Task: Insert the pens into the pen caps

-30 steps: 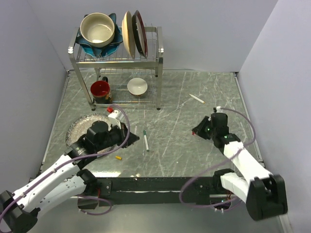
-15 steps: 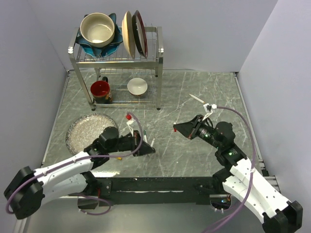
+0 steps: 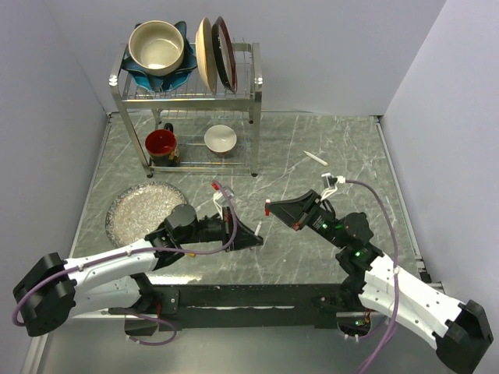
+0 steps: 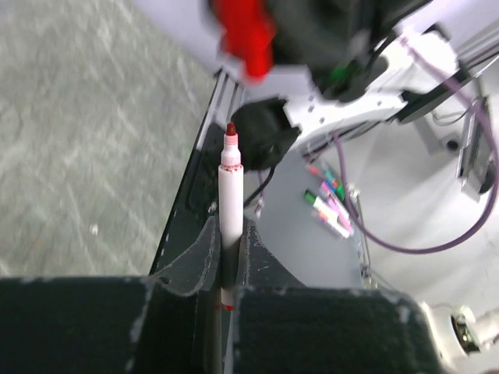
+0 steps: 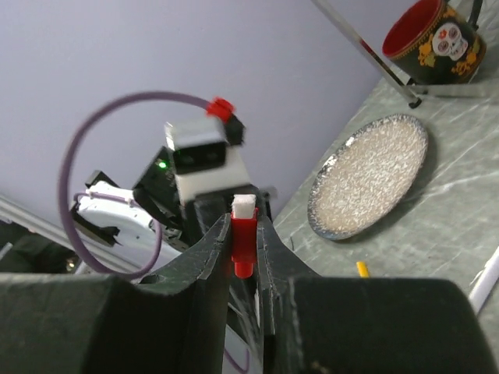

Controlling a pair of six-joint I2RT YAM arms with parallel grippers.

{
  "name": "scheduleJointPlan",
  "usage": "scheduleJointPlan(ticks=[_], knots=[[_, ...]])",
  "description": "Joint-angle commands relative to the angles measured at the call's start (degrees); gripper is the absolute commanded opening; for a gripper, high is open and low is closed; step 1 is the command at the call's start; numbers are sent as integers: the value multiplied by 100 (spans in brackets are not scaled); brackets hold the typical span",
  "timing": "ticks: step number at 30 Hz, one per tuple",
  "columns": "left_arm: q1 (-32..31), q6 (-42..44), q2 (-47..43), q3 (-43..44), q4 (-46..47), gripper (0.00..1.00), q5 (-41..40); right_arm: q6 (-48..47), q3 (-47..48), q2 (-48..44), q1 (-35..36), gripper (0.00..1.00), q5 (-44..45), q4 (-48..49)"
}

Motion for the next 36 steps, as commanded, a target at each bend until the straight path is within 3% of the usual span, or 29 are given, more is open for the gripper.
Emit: scheduleJointPlan(ticks=[1, 18, 36], knots=[[-20, -199, -183, 80, 959, 1, -259, 229, -17, 45, 327, 0, 795, 1023], [-20, -199, -446, 107, 872, 1, -364, -220, 264, 273, 1109, 0, 1850, 1085], [-12, -85, -683, 37, 573, 1, -496, -360, 510, 555, 1444, 0, 2044, 1041]])
